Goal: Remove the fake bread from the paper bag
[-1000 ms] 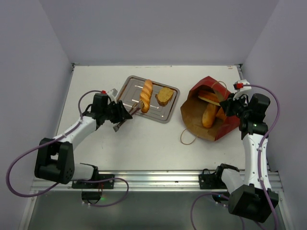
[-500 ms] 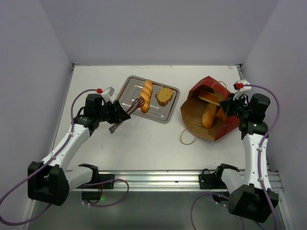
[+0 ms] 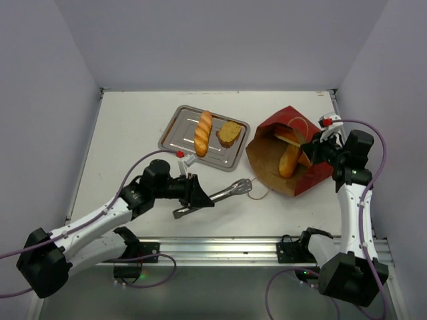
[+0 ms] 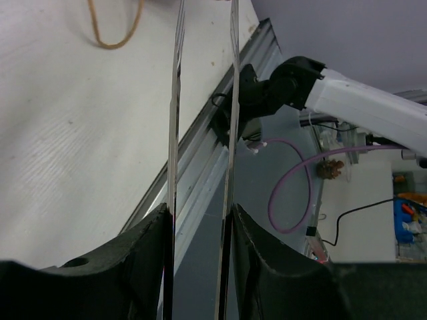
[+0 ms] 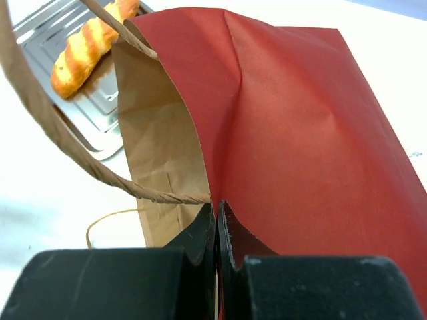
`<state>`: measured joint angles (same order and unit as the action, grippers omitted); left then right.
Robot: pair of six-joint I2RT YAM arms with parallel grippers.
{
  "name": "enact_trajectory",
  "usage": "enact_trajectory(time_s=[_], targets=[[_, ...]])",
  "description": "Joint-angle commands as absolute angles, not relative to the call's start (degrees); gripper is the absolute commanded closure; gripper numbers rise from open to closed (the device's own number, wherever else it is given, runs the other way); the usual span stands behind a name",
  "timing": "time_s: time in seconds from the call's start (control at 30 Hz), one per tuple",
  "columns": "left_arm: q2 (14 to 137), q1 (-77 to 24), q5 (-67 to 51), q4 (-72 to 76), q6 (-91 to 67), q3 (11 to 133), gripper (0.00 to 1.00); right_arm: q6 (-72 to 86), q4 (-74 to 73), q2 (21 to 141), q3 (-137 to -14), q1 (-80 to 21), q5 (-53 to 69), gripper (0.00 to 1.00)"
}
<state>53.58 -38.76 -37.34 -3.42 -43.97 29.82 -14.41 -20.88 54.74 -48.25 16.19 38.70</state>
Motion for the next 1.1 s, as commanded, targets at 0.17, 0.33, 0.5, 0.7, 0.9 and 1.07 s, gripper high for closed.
enact_trajectory(time_s=[0.17, 0.33, 0.5, 0.7, 0.9, 1.07], targets=[[67.8, -45.7, -33.5, 20.1, -53.3, 35.1, 0.56, -19.2, -23.6, 55.1, -49.0, 16.3, 45.4, 1.0], [82.0, -46.4, -32.3, 33.9, -63.4, 39.0, 0.57, -19.2, -23.4, 55.3, -48.6, 16.2, 45.4, 1.0], [92.1, -47.1, -30.2, 46.3, -75.6, 41.7, 0.57, -18.5, -22.8, 55.1, -48.3, 16.2, 44.8, 0.99], [99.8, -48.4, -25.0, 51.7, -84.8, 45.5, 0.56, -17.8, -22.0, 55.1, -47.9, 16.2, 44.7, 0.99], [104.8, -49.7, -19.3, 53.6, -91.9, 48.6, 0.56, -17.4, -21.4, 54.8, -47.5, 16.2, 45.4, 0.99], [108.5, -51.1, -16.0, 53.4, -96.1, 52.0, 0.56, -17.2, -21.1, 54.5, -47.4, 16.2, 46.1, 0.99]])
